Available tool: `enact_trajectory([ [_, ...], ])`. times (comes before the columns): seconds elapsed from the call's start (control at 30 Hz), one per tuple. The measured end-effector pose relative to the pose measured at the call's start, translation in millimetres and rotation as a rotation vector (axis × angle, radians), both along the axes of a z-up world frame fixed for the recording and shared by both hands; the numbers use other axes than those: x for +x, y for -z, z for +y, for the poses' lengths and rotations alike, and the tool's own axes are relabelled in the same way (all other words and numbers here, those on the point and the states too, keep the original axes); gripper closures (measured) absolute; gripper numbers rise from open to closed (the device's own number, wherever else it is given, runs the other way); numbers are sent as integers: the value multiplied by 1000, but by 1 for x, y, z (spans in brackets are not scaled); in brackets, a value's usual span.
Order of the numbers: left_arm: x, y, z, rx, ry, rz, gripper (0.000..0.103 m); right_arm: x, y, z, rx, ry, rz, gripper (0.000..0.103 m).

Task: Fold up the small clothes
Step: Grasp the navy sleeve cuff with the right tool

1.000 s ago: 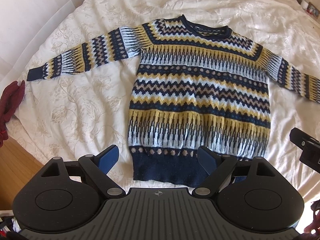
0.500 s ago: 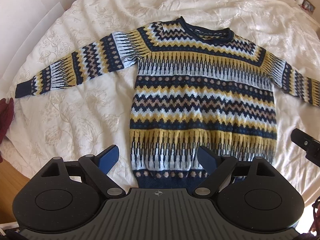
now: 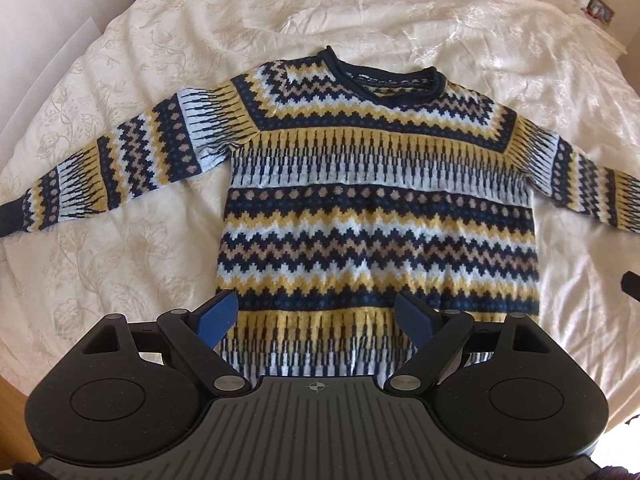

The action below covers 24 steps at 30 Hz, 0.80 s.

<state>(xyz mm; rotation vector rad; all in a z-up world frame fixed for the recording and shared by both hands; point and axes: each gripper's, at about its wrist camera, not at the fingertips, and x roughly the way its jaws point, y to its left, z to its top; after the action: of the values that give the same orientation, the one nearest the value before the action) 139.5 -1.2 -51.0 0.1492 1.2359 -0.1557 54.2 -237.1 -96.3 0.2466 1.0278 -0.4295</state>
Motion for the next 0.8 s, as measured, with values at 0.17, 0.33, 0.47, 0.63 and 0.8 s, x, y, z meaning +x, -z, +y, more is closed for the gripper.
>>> enact_trajectory([
  [0.17, 2, -1, -21, 15, -53, 0, 17, 0, 2, -69, -26, 21, 12, 8],
  [0.33, 3, 2, -45, 38, -98, 27, 17, -2, 5, -151, -18, 117, 6, 8],
  [0.47, -1, 2, -64, 60, -115, 22, 17, -3, 14, -219, 49, 209, 18, 17],
  [0.63, -5, 2, -85, 70, -132, 25, 17, -9, 32, -283, 172, 326, 4, 19],
  [0.8, -9, 1, -99, 84, -138, 22, 17, -3, 58, -322, 276, 391, 1, 22],
])
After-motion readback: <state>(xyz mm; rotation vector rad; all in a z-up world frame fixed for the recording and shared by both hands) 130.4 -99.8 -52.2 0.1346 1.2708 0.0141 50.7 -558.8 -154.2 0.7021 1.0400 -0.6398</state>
